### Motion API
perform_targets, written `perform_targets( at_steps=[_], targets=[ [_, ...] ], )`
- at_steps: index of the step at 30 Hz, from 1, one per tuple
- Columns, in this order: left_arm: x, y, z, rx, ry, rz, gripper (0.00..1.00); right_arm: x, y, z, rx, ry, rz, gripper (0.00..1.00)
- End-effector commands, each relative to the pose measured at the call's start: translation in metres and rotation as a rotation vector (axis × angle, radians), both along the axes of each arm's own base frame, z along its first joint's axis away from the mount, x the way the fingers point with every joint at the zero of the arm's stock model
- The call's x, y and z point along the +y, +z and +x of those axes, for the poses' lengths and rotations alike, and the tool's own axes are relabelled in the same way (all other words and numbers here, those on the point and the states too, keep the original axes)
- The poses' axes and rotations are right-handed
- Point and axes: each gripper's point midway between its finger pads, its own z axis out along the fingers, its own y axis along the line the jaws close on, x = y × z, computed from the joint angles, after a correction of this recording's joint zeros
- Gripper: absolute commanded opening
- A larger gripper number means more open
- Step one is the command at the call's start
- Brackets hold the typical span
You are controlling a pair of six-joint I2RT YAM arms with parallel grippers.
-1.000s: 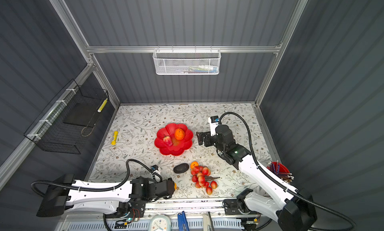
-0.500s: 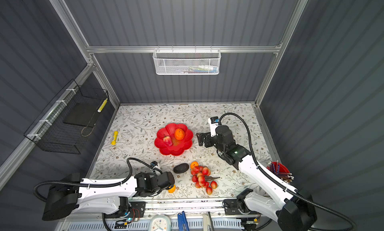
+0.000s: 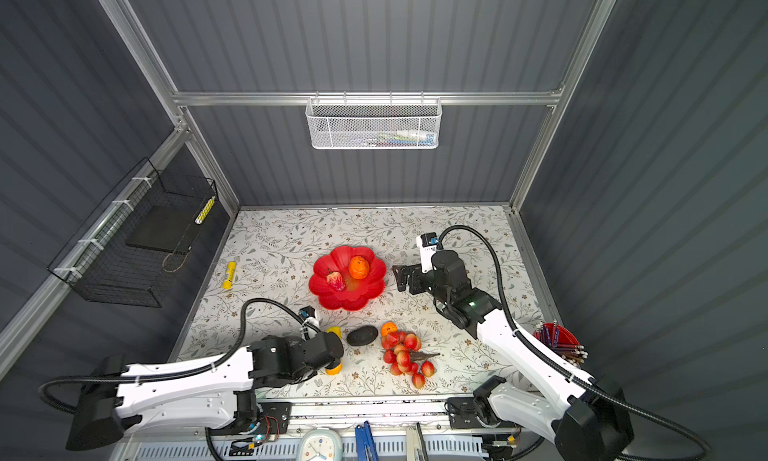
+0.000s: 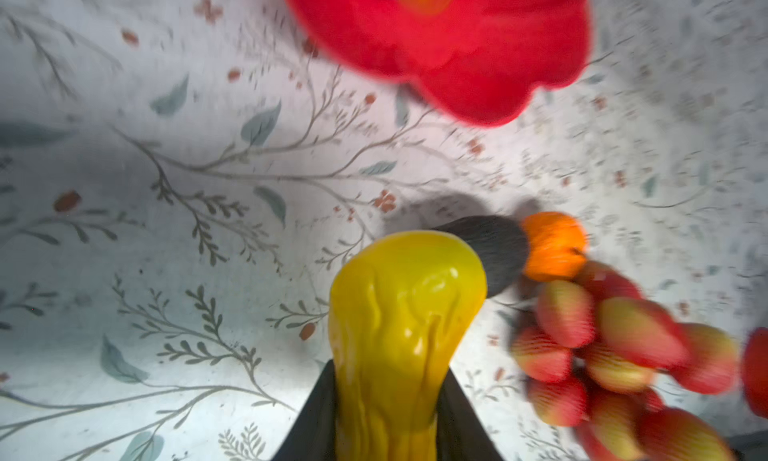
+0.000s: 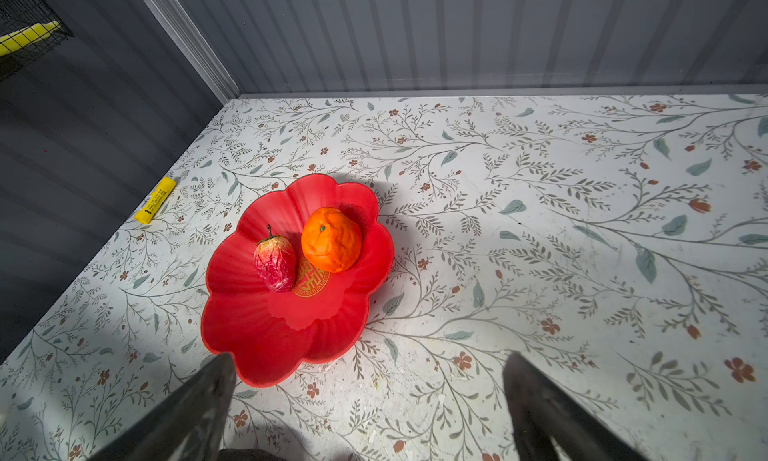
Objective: Place and organize the fake fruits in the fruit bowl
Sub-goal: 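Grasp the yellow squash with the left gripper and lift it, then carry the squash over the bowl and release it with the left gripper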
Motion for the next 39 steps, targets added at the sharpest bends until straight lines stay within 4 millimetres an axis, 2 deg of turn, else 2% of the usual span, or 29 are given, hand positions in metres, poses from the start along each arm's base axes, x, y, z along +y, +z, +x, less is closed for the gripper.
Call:
perform_targets(
  at_steps=[1, 4, 7, 11, 16, 19, 24, 27, 28, 34, 39],
  targets=[
    [0.039, 0.055, 0.027, -0.162, -0.025, 0.159, 0.28, 0.001, 0.0, 0.001, 0.002, 0.003, 0.023, 0.99],
    [0.051, 0.09, 0.054, -0.218, -0.04, 0.224, 0.29, 0.002, 0.0, 0.002, 0.009, 0.007, 0.035, 0.99],
    [0.047, 0.099, 0.087, -0.196, -0.081, 0.274, 0.31, 0.001, 0.0, 0.002, 0.013, 0.002, 0.037, 0.99],
    [0.037, 0.082, 0.135, -0.106, -0.107, 0.296, 0.31, -0.002, 0.001, 0.002, 0.015, -0.007, 0.032, 0.99],
    [0.026, 0.056, 0.177, -0.051, -0.109, 0.238, 0.3, -0.005, 0.001, 0.001, 0.02, -0.014, 0.035, 0.99],
    [0.018, 0.043, 0.194, -0.035, -0.124, 0.219, 0.29, -0.006, -0.002, 0.001, 0.029, -0.019, 0.034, 0.99],
    [-0.004, 0.035, 0.219, -0.032, -0.172, 0.207, 0.29, -0.007, -0.003, 0.002, 0.035, -0.024, 0.031, 0.99],
    [-0.018, 0.014, 0.231, 0.01, -0.196, 0.205, 0.29, -0.008, -0.004, 0.003, 0.038, -0.027, 0.031, 0.99],
    [-0.024, 0.018, 0.241, -0.001, -0.195, 0.199, 0.29, -0.009, -0.003, 0.003, 0.039, -0.028, 0.031, 0.99],
    [-0.029, -0.01, 0.263, 0.043, -0.172, 0.216, 0.28, -0.01, -0.003, 0.001, 0.044, -0.026, 0.036, 0.99],
    [-0.029, -0.031, 0.272, 0.075, -0.135, 0.192, 0.28, -0.012, -0.005, 0.0, 0.055, -0.03, 0.037, 0.99]
  ],
)
